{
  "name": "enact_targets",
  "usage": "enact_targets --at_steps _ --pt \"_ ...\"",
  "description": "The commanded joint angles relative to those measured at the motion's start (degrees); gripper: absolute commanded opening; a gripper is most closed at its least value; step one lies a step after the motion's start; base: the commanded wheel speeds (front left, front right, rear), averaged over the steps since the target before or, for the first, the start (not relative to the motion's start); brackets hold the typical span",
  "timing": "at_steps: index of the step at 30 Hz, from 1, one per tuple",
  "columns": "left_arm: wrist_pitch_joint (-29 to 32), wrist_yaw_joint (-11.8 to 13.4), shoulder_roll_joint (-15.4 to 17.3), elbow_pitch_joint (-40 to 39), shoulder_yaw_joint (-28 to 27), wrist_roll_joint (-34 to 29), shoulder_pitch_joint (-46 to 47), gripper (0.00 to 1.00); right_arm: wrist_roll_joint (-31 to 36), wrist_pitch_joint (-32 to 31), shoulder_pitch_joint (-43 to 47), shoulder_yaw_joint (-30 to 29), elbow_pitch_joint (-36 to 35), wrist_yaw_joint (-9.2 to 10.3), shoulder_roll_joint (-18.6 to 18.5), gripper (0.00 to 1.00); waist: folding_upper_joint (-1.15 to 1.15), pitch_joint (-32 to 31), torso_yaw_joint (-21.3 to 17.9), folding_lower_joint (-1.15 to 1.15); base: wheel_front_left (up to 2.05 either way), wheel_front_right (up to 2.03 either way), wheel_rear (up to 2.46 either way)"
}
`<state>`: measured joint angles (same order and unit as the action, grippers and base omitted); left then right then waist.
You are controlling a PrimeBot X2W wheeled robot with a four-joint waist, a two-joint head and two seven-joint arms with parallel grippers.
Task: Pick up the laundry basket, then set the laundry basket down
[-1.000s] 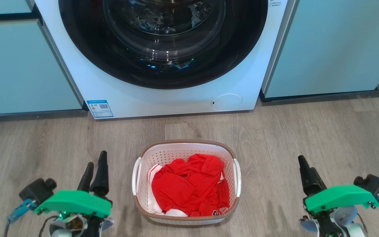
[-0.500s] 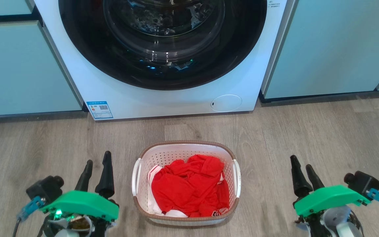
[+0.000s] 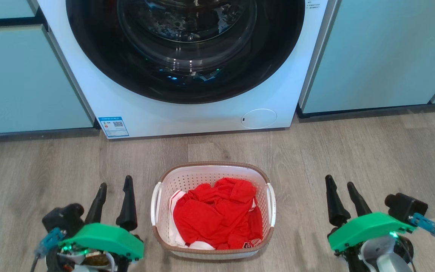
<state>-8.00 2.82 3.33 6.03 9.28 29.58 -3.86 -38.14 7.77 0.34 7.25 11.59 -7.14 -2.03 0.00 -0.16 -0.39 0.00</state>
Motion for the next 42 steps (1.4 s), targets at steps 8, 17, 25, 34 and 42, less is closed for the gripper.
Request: enact_targets --at_steps 8,17,25,34,42 --pt "-2.1 0.4 0.5 -2.8 -0.3 -6.6 0.6 1.00 6.5 2.4 -2.2 2.3 -3.3 -0.27 -0.6 1.00 0.00 0.1 -0.3 0.00 0.00 0.00 0.00" --pt "-3.6 0.1 0.2 -3.6 -0.1 -12.5 -0.1 1.00 12.1 3.9 -1.9 3.3 -4.3 -0.30 -0.7 1.00 0.00 0.0 -0.6 0.00 0.00 0.00 0.00" --pt "-5.0 0.0 -0.1 -3.9 -0.3 -17.4 -0.7 1.00 17.2 5.2 -1.7 4.2 -5.1 -0.32 -0.8 1.00 0.00 0.1 -0.7 0.00 0.00 0.00 0.00" --pt "-6.5 -0.2 -0.3 -4.3 -0.7 -22.9 -1.3 1.00 22.6 6.7 -1.6 5.5 -6.0 -0.35 -0.8 1.00 0.00 0.2 -0.9 0.00 0.00 0.00 0.00" --pt "-7.0 -0.6 -0.4 -4.3 -0.9 -24.6 -1.5 1.00 24.5 7.2 -1.6 5.8 -6.1 -0.35 -0.8 1.00 0.00 0.3 -1.0 0.00 0.00 0.00 0.00"
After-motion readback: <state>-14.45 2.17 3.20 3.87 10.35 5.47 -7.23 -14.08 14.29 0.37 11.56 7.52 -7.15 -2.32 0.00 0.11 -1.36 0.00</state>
